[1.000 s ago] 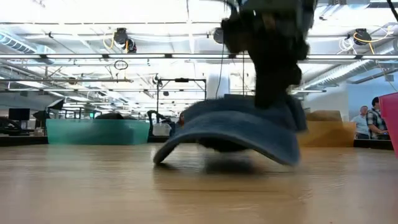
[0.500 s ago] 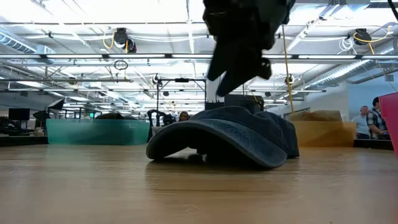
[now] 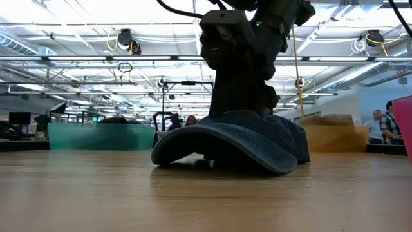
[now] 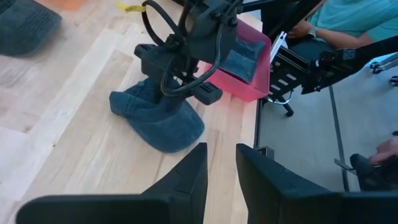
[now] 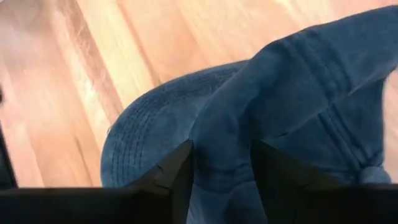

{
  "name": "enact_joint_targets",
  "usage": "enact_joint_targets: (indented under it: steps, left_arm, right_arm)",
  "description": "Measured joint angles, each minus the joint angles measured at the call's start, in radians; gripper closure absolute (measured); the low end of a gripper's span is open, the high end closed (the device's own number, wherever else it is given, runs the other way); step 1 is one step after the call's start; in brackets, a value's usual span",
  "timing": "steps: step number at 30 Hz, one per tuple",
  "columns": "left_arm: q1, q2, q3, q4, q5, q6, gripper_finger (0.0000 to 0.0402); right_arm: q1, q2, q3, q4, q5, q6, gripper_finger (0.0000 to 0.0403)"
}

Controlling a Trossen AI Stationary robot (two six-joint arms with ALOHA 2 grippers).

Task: Pick & Place hat
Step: Put the blue cap into the red bin

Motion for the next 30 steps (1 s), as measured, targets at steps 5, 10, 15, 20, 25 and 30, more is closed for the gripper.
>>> enact_joint_targets:
  steps: [5,10,15,20,25,30]
  left_arm:
    - [0.0,0.0,0.0,-0.004,0.0,0.008,0.0309]
    - [0.0,0.0,0.0,-0.005,-0.01,0.021,0.0309]
    - [0.0,0.0,0.0,-0.01,-0.017,0.034,0.0309]
    - [0.0,0.0,0.0,-0.01,-0.017,0.057,0.0309]
    - [0.001,0.0,0.0,-0.01,-0.017,0.069,0.0309]
    - [0.001,0.0,0.0,-0.009,-0.018,0.071,0.0309]
  right_arm:
    - [0.0,-0.001,0.0,-0.042,-0.059,-0.016,0.0302]
    - [-0.002,-0.009,0.0,-0.082,-0.062,0.054,0.0375]
    - [-0.008,-0.066,0.0,-0.126,-0.058,0.121,0.0396]
    - [-0.01,-0.186,0.0,-0.291,-0.03,0.197,0.0401]
    - [0.009,-0.357,0.0,-0.477,0.011,0.369,0.0402]
    - [0.115,-0.513,0.0,-0.556,0.055,0.703,0.0402]
